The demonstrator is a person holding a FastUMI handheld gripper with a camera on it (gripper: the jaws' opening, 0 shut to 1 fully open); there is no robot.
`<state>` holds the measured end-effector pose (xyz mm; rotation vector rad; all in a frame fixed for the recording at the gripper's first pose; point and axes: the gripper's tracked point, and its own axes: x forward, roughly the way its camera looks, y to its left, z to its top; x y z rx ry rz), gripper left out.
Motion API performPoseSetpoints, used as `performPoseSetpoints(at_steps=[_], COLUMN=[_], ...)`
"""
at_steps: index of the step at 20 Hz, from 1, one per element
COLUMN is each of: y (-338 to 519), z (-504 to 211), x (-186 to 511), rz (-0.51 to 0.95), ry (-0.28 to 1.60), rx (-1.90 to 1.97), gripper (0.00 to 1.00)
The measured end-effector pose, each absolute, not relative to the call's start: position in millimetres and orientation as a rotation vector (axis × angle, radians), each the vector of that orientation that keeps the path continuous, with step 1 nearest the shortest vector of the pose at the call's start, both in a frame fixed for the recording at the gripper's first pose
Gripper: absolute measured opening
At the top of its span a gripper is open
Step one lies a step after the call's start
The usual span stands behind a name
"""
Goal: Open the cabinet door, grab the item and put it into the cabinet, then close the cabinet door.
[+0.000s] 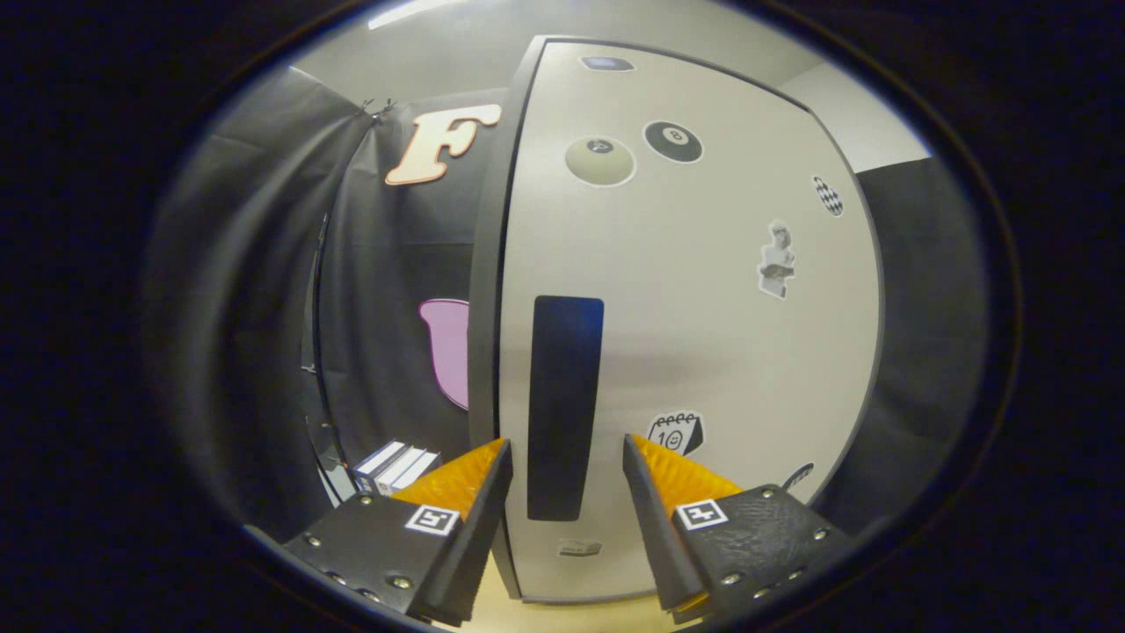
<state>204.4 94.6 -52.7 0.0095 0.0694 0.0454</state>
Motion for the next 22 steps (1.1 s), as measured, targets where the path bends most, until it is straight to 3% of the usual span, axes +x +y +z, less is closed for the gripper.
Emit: performPoseSetpoints(at_steps=[1,4,5,8,10,11,22], y=[95,93,94,98,100,99,89], z=[-54,-55,-54,-55,-55,-56,-55], x=[206,208,210,208,208,208,178], rz=[0.043,0.034,0.037,0.038,0.05,0.06,0.034], ry=[0.08,0.085,0.083,0.092,0.099,0.099,0.111], rx=[0.018,0.041,0.046,0.082,0.086,0.086,0.114], gripper=[0.75,0.45,0.44,0.3,0.3,0.25,0.25])
